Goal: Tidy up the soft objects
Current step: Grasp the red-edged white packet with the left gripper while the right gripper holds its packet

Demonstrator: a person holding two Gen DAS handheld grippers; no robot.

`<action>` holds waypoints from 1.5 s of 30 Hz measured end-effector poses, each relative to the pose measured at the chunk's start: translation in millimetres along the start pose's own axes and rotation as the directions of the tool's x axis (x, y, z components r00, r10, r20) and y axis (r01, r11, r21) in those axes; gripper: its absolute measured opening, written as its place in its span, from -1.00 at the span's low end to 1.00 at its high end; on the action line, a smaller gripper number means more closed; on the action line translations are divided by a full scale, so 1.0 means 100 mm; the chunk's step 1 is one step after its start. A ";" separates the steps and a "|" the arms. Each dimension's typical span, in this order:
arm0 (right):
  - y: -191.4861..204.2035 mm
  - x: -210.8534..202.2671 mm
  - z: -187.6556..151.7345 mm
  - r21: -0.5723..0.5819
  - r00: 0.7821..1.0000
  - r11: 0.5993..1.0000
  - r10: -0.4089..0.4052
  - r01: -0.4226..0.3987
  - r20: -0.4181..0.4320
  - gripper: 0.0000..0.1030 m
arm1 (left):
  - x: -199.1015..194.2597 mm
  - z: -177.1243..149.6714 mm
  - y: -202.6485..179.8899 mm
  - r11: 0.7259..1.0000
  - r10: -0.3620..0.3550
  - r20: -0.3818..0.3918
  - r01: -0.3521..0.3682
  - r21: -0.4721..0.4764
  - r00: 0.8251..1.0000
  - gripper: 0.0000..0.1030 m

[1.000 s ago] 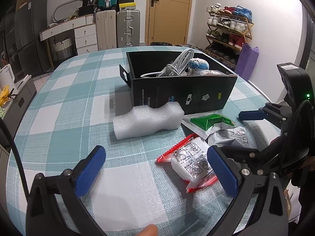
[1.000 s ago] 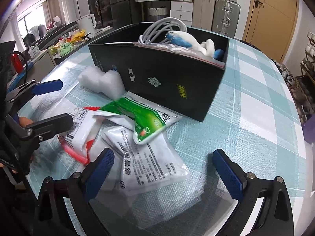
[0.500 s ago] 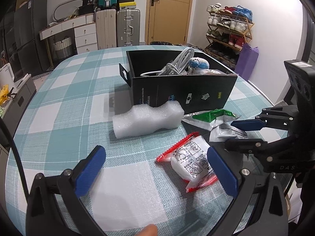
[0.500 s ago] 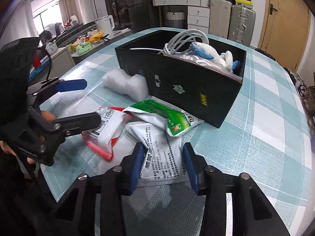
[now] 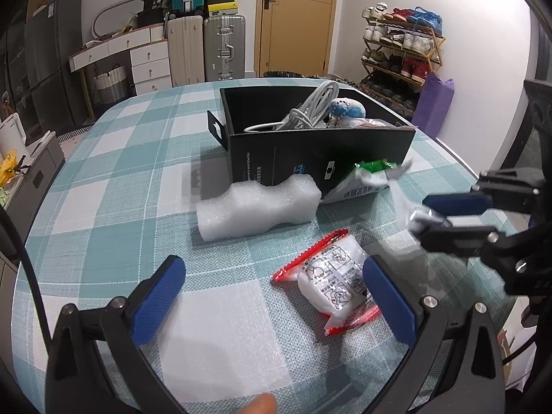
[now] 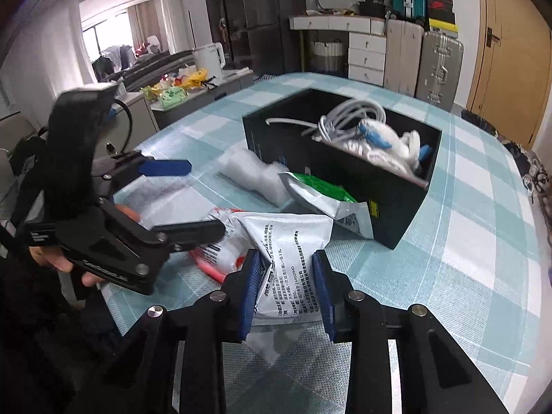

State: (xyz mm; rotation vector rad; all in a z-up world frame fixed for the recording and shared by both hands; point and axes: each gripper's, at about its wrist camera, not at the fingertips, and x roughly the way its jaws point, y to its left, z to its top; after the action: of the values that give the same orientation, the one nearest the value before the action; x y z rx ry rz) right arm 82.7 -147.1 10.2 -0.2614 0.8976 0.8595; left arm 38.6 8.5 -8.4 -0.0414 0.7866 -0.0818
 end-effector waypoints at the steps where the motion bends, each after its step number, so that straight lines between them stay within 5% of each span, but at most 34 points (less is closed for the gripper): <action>1: 0.01 -0.03 0.01 -0.004 1.000 1.000 0.001 -0.001 0.011 -0.40 | 0.00 0.00 0.00 1.000 0.000 -0.001 0.000 0.002 1.000 1.00; 12: 0.00 -0.27 0.11 0.006 0.995 1.000 -0.012 0.012 0.095 -0.40 | -0.02 0.00 -0.19 0.999 -0.027 -0.025 0.028 0.047 0.999 1.00; 28: -0.07 -0.24 0.09 0.029 0.995 0.999 -0.026 0.024 0.096 -0.40 | 0.13 0.02 -0.41 0.991 -0.031 -0.103 0.044 0.127 0.994 0.98; 38: -0.09 -0.25 0.08 0.031 0.995 0.999 -0.032 0.029 0.096 -0.40 | 0.14 0.01 -0.39 0.989 -0.074 -0.116 0.088 0.118 0.991 0.34; 45: -0.09 -0.25 0.08 0.031 0.995 0.999 -0.033 0.030 0.098 -0.40 | 0.04 0.00 -0.32 0.989 -0.099 -0.078 0.106 0.101 0.992 0.23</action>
State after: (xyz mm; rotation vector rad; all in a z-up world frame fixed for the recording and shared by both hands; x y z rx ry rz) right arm 86.5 -162.3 33.2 -0.2053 0.8120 0.8227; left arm 39.4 -24.0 -8.8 0.0207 0.8522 -0.2230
